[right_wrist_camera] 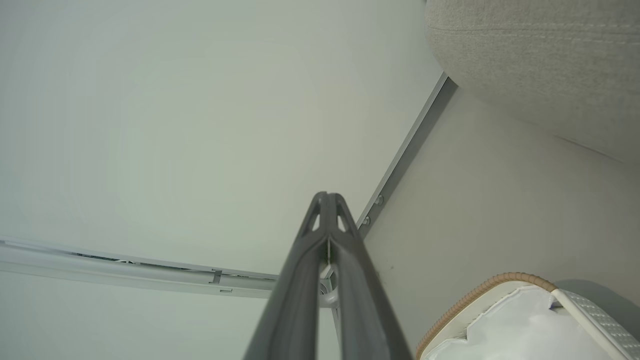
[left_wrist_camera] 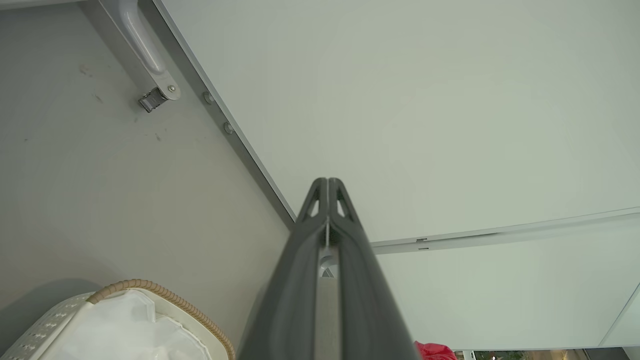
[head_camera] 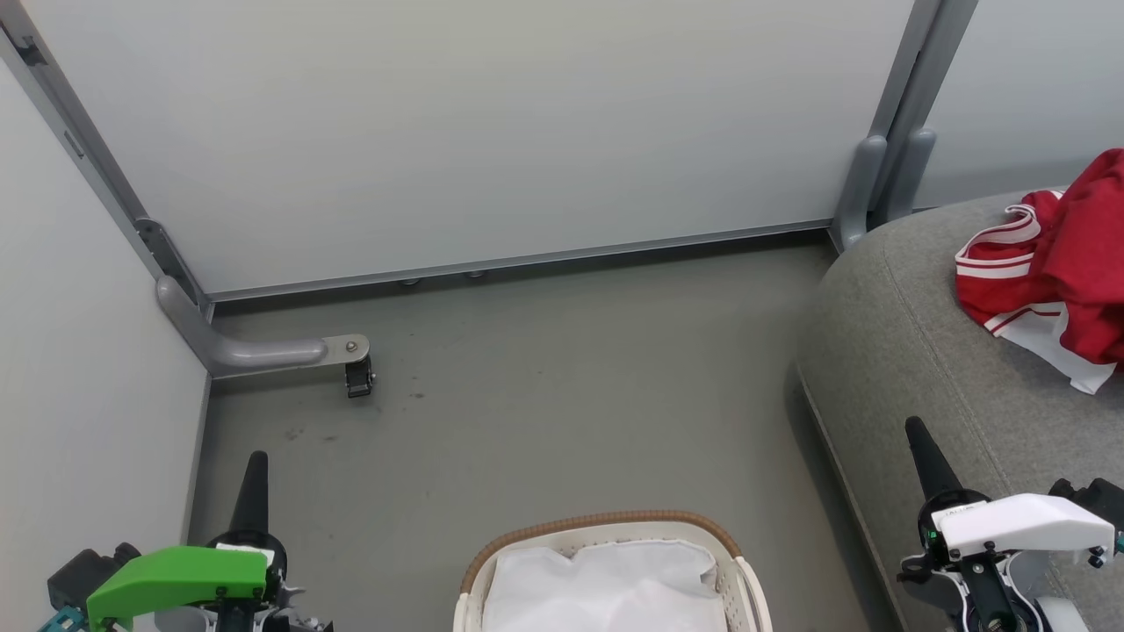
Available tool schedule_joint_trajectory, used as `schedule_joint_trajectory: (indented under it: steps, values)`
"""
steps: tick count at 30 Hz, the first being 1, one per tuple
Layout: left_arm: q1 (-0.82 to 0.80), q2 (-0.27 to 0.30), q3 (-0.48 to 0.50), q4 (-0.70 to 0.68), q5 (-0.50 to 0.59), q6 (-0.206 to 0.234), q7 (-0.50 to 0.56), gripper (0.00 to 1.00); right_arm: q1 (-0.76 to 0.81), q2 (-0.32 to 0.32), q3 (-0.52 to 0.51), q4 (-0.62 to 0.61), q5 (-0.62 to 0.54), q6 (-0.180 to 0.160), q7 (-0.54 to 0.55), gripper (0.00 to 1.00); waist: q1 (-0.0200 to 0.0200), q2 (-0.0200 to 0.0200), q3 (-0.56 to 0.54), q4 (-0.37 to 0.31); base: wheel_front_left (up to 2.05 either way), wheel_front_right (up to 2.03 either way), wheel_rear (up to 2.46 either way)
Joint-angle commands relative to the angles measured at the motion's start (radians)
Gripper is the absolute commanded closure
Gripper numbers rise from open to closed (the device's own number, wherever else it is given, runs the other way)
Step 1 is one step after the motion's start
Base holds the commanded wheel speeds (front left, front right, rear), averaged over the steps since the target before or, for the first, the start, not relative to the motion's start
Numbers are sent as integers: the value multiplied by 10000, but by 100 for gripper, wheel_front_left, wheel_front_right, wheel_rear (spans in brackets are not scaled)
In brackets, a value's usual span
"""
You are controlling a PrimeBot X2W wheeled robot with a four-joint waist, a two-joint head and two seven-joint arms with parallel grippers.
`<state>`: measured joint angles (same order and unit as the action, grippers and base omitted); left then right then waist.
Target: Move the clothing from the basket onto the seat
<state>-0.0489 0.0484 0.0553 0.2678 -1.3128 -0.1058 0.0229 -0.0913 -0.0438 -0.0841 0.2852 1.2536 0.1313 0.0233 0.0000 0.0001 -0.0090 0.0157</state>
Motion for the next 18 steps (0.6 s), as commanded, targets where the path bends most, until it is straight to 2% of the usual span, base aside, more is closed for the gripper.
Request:
schedule_joint_trajectory:
  steps: [1, 18]
  values:
    - [-284, 25, 64, -92, -233, -65, 65, 100, -139, -63, -44, -134, 273, -6, 61, 100, 0, -1, 4, -5, 0, 0, 0]
    - [-456, 28, 305, -162, -1428, -157, 446, 100, -189, -74, -167, -265, 1703, -6, 442, 100, 0, -1, 49, -63, 0, 0, 0]
